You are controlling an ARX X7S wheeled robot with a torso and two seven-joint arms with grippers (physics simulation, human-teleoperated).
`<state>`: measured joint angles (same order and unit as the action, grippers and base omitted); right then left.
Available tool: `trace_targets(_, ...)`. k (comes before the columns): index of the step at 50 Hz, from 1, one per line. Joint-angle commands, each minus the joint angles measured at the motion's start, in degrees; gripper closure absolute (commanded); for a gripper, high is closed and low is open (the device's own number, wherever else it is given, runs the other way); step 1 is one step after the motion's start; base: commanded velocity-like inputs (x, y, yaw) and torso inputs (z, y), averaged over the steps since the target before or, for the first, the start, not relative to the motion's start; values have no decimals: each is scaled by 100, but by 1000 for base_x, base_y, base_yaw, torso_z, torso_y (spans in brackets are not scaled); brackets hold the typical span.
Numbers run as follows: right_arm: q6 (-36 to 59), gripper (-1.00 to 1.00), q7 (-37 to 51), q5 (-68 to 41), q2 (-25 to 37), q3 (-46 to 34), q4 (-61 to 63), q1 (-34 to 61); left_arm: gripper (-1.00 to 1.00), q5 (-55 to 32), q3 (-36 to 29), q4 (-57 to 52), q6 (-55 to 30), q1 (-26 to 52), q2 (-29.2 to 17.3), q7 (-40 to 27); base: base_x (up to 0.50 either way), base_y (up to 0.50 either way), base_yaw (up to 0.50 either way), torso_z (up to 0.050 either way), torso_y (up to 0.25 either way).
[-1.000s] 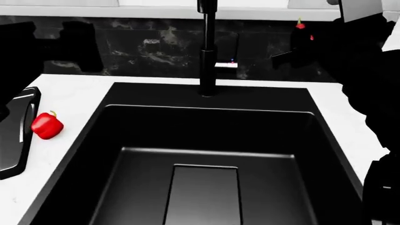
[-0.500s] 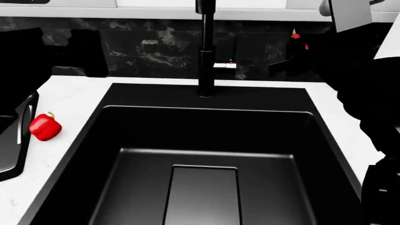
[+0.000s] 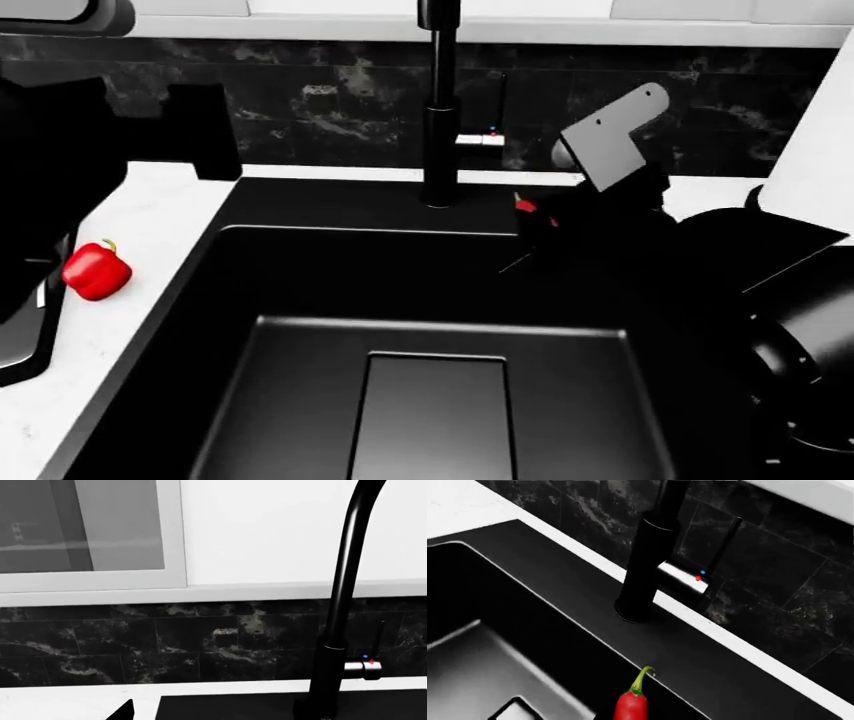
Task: Pick up the fruits and vegetables and place them in the sink. Turn on the sink faucet to wash them. Then turn the sink off and put them in the tray.
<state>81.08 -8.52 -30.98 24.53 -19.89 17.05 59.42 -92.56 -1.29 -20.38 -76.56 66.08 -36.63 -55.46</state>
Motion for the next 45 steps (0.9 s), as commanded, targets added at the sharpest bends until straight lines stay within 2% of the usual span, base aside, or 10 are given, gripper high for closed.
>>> trace_targets(1,-49,100,-345,-132,107,-790,62,-327,-100,136,-53,-45,90,-113,-18,106,0,0,0,0,0)
trace_targets(33,-782,100,-646,207,-120,-2390,-787,-852,-100,263,-151,-80,282,-237,-110,216,0,0,0,0,0)
trace_targets(45,-953,100,-724,221,-221,-2589,-945,-920,-100,474,-247,-65,377,-318,-95,396,0,0,0,0,0)
